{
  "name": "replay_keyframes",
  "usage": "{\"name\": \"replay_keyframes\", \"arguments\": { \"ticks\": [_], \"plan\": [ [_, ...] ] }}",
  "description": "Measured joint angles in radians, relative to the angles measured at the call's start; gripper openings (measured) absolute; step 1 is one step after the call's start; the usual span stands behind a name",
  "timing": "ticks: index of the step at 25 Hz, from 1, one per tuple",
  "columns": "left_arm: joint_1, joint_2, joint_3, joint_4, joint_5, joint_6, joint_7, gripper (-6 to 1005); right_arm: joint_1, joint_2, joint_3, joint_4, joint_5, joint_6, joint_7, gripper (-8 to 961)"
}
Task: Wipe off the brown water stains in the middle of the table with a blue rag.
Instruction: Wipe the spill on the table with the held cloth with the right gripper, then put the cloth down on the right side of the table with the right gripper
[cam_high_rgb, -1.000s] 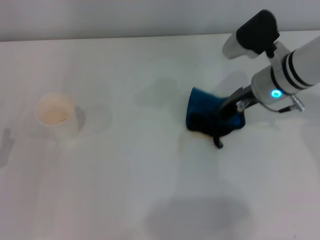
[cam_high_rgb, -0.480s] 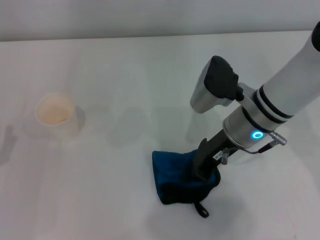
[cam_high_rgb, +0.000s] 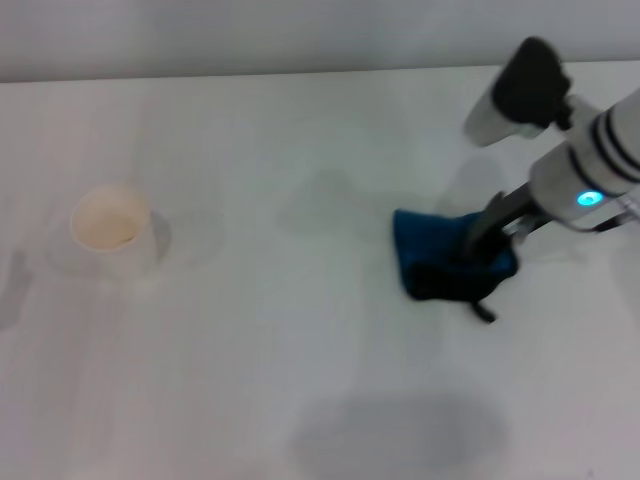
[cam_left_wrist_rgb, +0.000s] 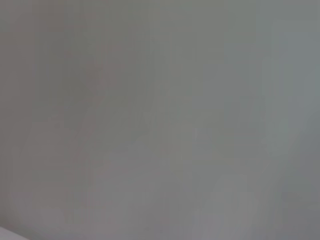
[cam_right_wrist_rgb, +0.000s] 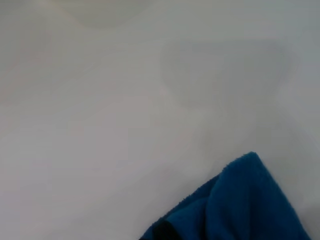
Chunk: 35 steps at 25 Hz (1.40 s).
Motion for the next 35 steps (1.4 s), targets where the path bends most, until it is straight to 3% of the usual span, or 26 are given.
{"name": "replay_keyframes", "arguments": {
  "ticks": [5, 13, 17, 32, 35],
  "plan": [
    [-0.001, 0.0, 0.0, -0.001, 0.0, 0.0, 0.0, 876, -0.004, -0.017, 0.037, -0.002, -0.034, 0.037, -0.029, 62],
    [-0.007, 0.0, 0.0, -0.013, 0.0, 0.001, 0.0, 876, -0.036, 0.021, -0.019, -0.067, 0.017, 0.17, -0.1, 84],
    [-0.008, -0.002, 0.0, -0.013, 0.0, 0.0, 0.0, 876, -0.064, 0.019, -0.079, -0.118, 0.123, 0.176, -0.094, 95],
    [-0.015, -0.003, 0.0, -0.013, 0.0, -0.002, 0.0, 876, -0.067, 0.016, -0.111, -0.117, 0.153, 0.141, -0.087, 137],
    [-0.016, -0.003, 0.0, -0.013, 0.0, -0.003, 0.0, 876, -0.084, 0.016, -0.107, -0.144, 0.168, 0.143, -0.101, 262]
  ]
}}
